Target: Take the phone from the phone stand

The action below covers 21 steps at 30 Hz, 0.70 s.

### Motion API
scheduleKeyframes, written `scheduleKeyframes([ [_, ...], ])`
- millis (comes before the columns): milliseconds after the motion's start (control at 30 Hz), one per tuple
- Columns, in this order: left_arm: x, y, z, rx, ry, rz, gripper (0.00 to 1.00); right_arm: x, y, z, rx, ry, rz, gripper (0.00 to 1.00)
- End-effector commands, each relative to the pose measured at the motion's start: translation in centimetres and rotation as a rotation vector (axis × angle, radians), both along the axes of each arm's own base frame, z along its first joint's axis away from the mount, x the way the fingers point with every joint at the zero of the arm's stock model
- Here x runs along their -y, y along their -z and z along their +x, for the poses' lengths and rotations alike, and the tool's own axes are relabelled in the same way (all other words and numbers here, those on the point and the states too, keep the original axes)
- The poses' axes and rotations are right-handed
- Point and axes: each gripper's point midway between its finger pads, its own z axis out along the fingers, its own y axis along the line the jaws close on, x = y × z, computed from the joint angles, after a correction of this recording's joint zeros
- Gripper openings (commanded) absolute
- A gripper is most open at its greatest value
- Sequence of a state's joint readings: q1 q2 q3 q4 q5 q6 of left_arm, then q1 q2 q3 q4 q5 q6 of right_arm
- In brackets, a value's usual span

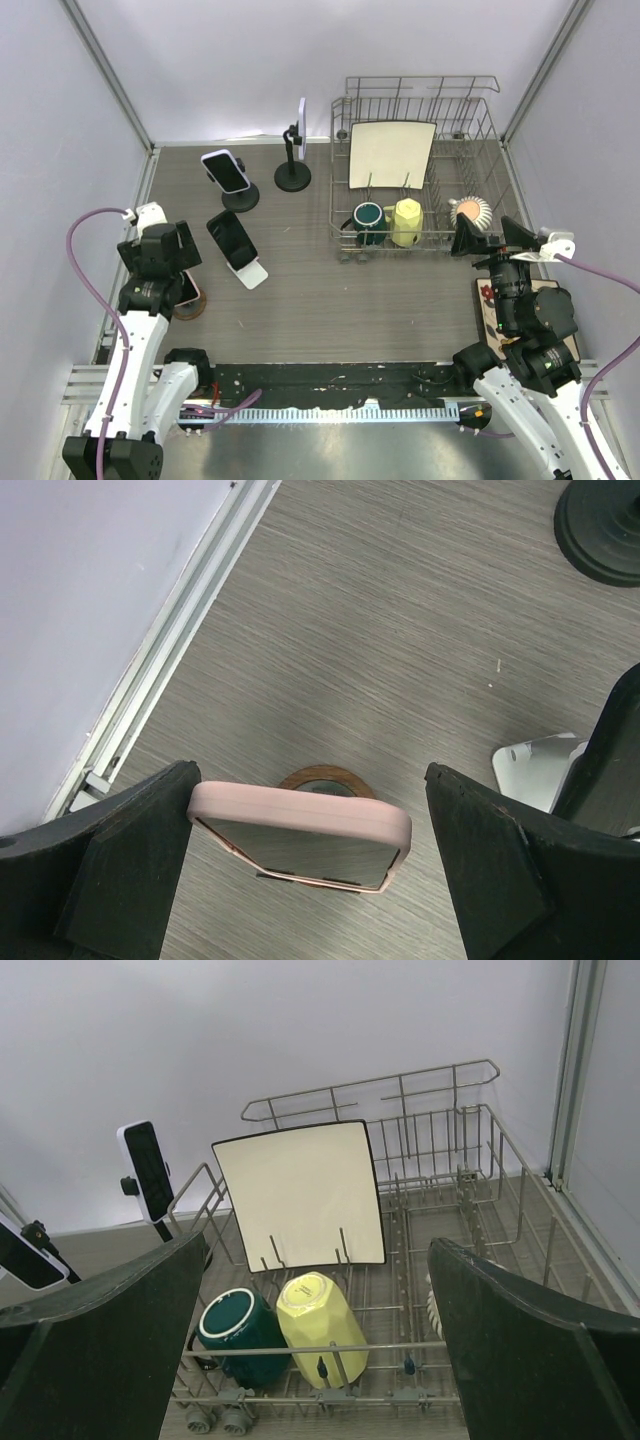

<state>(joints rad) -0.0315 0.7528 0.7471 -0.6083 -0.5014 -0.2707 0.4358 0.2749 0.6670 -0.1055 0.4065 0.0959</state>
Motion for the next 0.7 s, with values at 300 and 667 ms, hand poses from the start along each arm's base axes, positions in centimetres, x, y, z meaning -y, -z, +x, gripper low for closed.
scheduleKeyframes([
  [300, -0.15, -0.93, 0.79, 0.022, 0.003, 0.005, 1.0, 0.45, -0.62, 0.0, 0.033, 0.026, 0.004, 0.99],
  [667, 0.71, -1.17, 0.86, 0.028, 0.046, -0.028, 0.93, 0.35, -0.57, 0.07, 0.031, 0.022, 0.005, 0.99],
])
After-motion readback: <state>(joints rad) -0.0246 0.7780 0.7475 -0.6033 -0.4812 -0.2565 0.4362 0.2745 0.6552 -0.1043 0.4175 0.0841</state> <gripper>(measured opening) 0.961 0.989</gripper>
